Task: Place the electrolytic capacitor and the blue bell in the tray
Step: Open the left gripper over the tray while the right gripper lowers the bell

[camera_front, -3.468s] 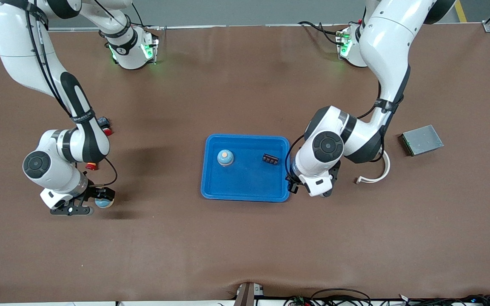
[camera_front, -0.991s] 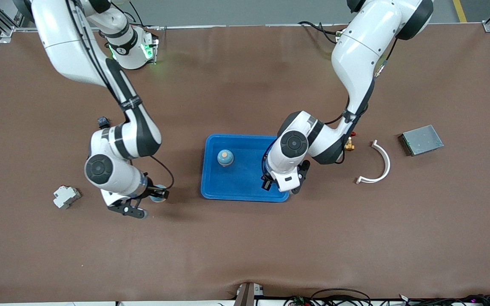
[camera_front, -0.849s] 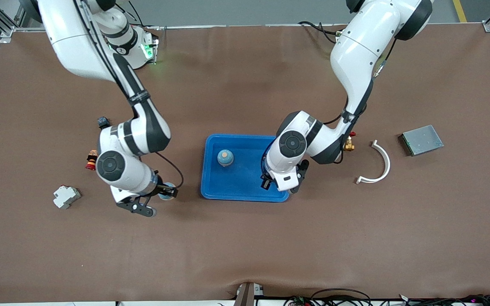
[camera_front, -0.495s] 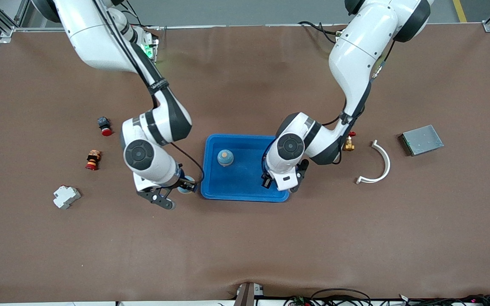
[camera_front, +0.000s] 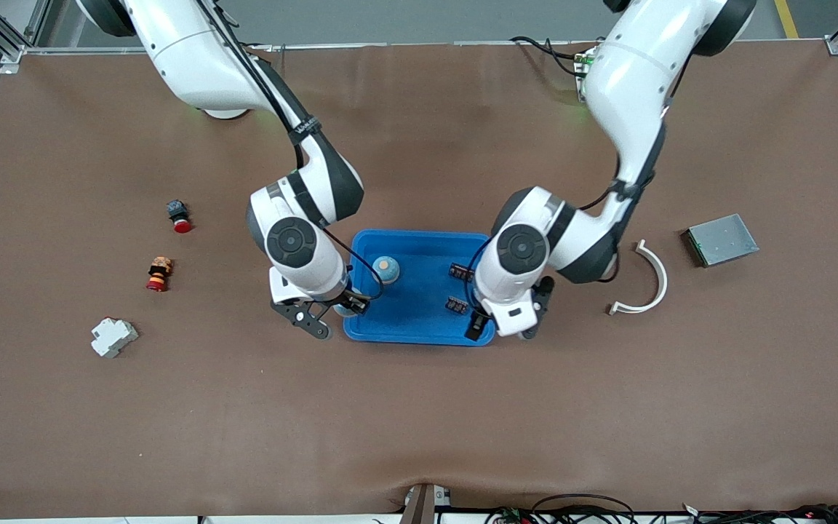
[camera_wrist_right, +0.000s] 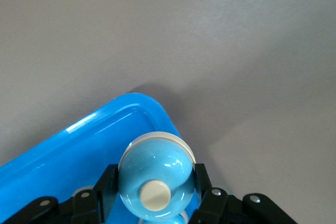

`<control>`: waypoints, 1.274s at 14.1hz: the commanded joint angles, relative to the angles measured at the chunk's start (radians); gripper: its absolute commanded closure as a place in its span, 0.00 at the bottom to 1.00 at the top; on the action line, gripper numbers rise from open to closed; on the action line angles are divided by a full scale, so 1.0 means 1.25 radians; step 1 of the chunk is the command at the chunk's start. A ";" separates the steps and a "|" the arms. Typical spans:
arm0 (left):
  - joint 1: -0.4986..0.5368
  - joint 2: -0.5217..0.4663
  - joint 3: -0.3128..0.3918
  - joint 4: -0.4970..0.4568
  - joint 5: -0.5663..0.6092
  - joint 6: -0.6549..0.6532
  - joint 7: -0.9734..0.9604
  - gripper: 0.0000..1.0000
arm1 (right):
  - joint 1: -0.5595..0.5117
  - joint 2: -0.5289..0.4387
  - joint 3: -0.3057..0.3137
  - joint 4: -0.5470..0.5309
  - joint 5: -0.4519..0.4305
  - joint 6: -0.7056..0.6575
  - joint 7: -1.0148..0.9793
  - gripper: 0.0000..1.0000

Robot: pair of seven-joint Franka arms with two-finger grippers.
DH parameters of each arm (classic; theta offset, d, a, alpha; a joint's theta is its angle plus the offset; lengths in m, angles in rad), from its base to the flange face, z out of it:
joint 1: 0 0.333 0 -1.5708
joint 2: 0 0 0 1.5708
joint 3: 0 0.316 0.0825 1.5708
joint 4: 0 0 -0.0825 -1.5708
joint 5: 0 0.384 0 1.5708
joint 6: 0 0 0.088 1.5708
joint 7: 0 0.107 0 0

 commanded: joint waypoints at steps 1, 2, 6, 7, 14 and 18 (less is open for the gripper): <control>0.057 -0.103 0.003 -0.028 0.017 -0.087 0.152 0.00 | 0.018 0.037 -0.008 0.012 -0.030 0.056 0.056 1.00; 0.085 -0.128 0.003 -0.028 0.018 -0.119 0.219 0.00 | 0.020 0.048 -0.008 0.014 -0.032 0.066 0.065 1.00; 0.201 -0.226 0.002 -0.028 0.018 -0.183 0.477 0.00 | 0.037 0.080 -0.011 0.045 -0.041 0.072 0.101 1.00; 0.225 -0.244 0.002 -0.030 0.019 -0.188 0.533 0.00 | 0.043 0.094 -0.011 0.058 -0.047 0.072 0.114 1.00; 0.339 -0.387 0.003 -0.027 0.009 -0.308 0.924 0.00 | 0.074 0.127 -0.011 0.080 -0.074 0.074 0.181 1.00; 0.338 -0.465 0.016 -0.032 0.006 -0.390 1.052 0.00 | 0.076 0.131 -0.011 0.079 -0.079 0.074 0.185 1.00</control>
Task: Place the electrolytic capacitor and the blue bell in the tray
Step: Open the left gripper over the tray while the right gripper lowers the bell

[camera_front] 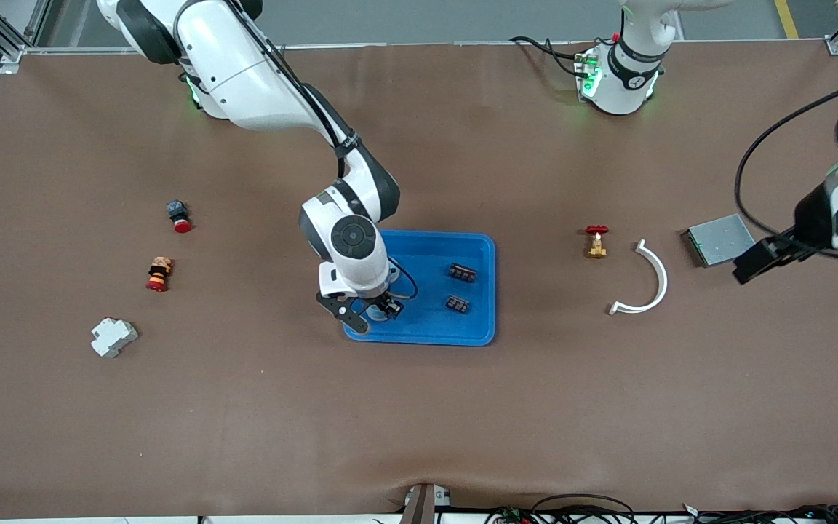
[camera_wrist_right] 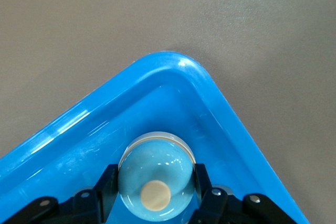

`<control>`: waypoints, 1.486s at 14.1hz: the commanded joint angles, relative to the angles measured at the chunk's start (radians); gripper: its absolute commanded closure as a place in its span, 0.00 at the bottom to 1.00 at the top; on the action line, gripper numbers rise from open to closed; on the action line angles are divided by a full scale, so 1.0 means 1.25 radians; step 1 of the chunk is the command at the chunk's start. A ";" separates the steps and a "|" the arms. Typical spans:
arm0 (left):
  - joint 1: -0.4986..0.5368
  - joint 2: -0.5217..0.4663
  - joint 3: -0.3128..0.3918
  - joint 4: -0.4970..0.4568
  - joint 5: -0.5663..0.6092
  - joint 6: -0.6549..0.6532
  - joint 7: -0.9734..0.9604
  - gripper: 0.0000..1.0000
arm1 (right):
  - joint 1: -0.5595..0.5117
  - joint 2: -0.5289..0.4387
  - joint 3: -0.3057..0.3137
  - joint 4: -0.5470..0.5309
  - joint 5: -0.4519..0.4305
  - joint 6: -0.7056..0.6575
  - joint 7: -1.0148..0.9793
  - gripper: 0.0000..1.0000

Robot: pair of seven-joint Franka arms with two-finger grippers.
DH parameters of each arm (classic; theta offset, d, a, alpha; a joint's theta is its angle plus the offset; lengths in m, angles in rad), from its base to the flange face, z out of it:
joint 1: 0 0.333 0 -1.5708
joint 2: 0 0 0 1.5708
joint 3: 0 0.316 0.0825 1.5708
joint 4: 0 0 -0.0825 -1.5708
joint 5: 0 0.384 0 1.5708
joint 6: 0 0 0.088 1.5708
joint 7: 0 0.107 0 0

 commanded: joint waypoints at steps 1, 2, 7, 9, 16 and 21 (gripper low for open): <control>-0.012 -0.070 0.013 -0.031 -0.002 -0.074 0.057 0.00 | 0.008 0.017 -0.007 0.023 -0.027 -0.004 0.029 1.00; -0.012 -0.087 0.013 -0.034 -0.004 -0.110 0.074 0.00 | 0.008 0.022 -0.007 0.023 -0.032 -0.001 0.032 1.00; -0.036 -0.160 0.039 -0.078 -0.019 -0.169 0.111 0.00 | 0.008 0.033 -0.007 0.023 -0.037 0.026 0.038 1.00; -0.036 -0.182 0.050 -0.109 -0.019 -0.170 0.143 0.00 | 0.007 0.033 -0.007 0.023 -0.037 0.026 0.037 0.91; -0.038 -0.210 0.048 -0.143 -0.011 -0.166 0.144 0.00 | 0.007 0.023 -0.007 0.029 -0.036 0.010 0.027 0.00; -0.033 -0.216 0.041 -0.177 -0.009 -0.128 0.144 0.00 | 0.000 0.016 -0.002 0.110 -0.028 -0.117 0.019 0.00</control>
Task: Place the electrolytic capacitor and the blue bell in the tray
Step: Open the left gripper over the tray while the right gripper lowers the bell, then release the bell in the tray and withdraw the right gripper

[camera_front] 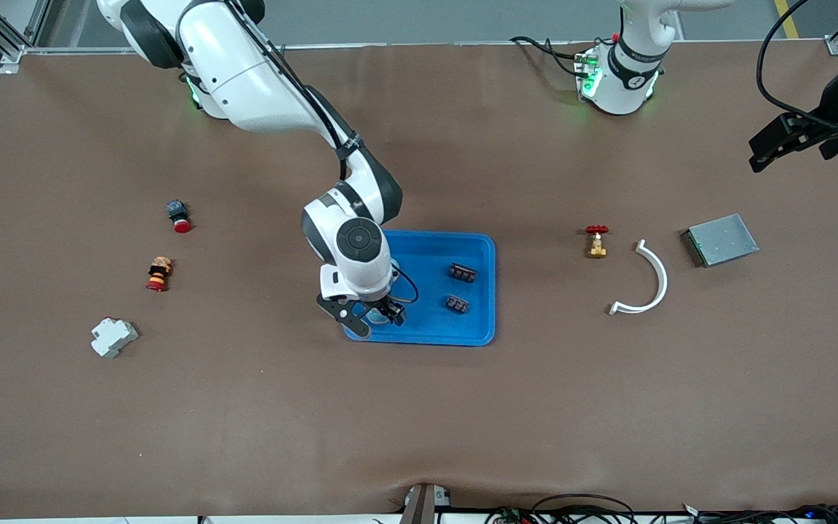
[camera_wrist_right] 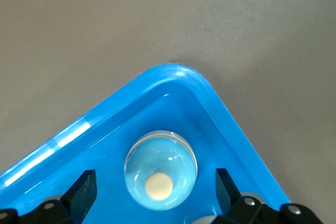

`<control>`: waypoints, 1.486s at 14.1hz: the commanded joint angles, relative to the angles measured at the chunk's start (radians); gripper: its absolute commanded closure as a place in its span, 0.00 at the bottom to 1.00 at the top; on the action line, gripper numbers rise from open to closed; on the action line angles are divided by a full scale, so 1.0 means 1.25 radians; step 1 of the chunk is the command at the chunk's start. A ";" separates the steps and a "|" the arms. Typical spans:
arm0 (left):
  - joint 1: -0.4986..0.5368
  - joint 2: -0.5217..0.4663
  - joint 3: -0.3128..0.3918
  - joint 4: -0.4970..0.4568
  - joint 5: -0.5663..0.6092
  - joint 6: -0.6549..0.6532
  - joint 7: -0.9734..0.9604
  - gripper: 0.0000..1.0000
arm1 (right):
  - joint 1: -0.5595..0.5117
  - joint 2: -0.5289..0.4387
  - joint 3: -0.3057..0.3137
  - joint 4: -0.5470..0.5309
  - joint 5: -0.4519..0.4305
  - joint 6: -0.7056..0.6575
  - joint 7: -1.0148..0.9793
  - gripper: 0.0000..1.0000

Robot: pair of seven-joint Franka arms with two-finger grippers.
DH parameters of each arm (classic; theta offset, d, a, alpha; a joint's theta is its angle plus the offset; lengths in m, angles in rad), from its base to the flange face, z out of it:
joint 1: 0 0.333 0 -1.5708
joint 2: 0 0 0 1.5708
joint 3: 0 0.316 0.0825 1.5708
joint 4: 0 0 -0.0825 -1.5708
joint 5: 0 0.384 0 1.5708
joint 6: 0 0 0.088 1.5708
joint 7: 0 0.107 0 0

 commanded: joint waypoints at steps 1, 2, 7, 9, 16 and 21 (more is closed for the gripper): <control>0.003 -0.039 0.001 -0.065 -0.003 0.047 0.014 0.00 | -0.005 -0.002 0.001 0.044 -0.003 -0.043 -0.002 0.00; 0.003 -0.041 0.000 -0.074 -0.003 0.058 0.014 0.00 | -0.008 -0.002 0.001 0.047 0.000 -0.044 -0.016 0.00; 0.023 -0.053 -0.003 -0.081 -0.021 0.058 0.014 0.00 | -0.031 -0.020 0.001 0.055 0.002 -0.104 -0.133 0.00; 0.025 -0.055 -0.018 -0.085 -0.039 0.051 0.015 0.00 | -0.034 -0.040 -0.002 0.056 0.001 -0.143 -0.146 0.00; 0.023 -0.055 -0.017 -0.065 -0.074 -0.011 0.014 0.00 | -0.031 -0.120 -0.001 0.053 0.001 -0.186 -0.149 0.00; 0.023 -0.050 -0.017 -0.055 -0.031 -0.008 0.018 0.00 | -0.024 -0.153 -0.001 0.049 -0.006 -0.249 -0.192 0.00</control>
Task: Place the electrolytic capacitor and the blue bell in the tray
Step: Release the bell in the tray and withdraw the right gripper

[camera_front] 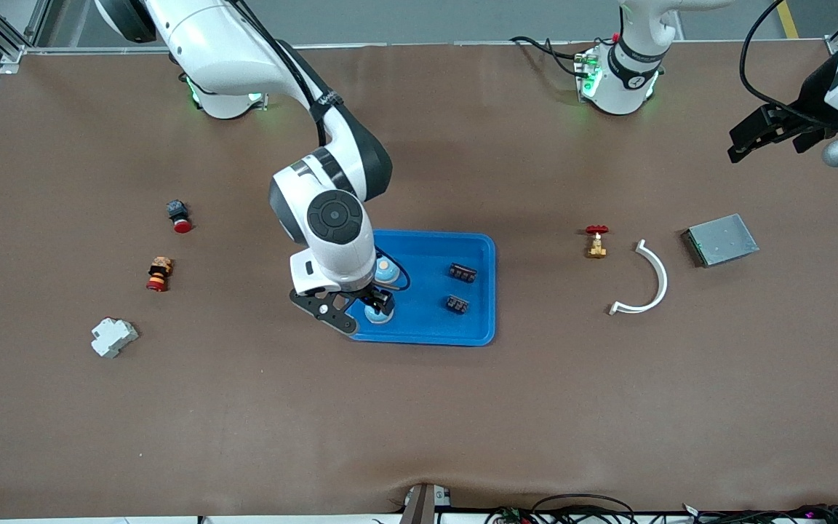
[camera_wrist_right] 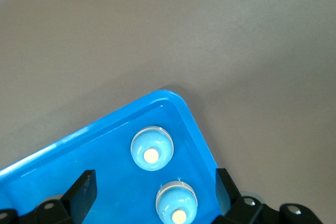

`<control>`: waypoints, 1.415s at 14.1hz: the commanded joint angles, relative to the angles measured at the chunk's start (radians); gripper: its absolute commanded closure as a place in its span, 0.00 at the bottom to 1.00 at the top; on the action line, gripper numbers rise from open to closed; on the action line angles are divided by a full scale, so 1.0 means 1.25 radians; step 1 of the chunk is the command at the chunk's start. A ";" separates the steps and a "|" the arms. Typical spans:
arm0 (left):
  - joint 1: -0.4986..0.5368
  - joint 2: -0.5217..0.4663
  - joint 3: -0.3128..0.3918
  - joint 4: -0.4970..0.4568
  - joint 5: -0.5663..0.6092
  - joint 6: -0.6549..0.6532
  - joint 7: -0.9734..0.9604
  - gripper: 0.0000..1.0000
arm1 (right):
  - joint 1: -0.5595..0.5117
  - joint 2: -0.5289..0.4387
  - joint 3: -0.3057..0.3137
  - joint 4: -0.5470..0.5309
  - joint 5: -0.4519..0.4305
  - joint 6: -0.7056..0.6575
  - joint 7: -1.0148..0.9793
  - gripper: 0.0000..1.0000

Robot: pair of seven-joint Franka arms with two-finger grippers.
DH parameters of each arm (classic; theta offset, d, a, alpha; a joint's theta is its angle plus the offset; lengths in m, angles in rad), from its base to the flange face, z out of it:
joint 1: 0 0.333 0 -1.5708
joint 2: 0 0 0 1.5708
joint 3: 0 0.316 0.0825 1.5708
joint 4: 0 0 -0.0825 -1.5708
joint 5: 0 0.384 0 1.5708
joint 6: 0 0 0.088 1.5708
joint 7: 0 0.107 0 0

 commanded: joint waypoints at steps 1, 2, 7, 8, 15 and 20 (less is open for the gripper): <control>0.007 -0.011 -0.004 0.004 0.021 -0.009 0.018 0.00 | -0.014 -0.065 0.001 -0.022 -0.006 -0.083 -0.090 0.00; 0.007 -0.011 -0.004 0.004 0.021 -0.007 0.018 0.00 | -0.031 -0.085 0.000 -0.022 -0.008 -0.132 -0.165 0.00; 0.007 0.000 -0.004 0.003 0.021 0.029 0.018 0.00 | -0.110 -0.185 0.000 -0.028 -0.006 -0.272 -0.404 0.00; 0.005 0.004 -0.004 0.003 0.022 0.038 0.017 0.00 | -0.130 -0.206 0.000 -0.031 -0.005 -0.282 -0.442 0.00; 0.008 0.000 -0.004 0.000 0.021 0.043 0.018 0.00 | -0.324 -0.381 0.000 -0.149 -0.004 -0.312 -0.758 0.00; 0.005 -0.004 -0.005 0.000 0.022 0.033 0.017 0.00 | -0.427 -0.468 0.000 -0.206 0.000 -0.321 -0.850 0.00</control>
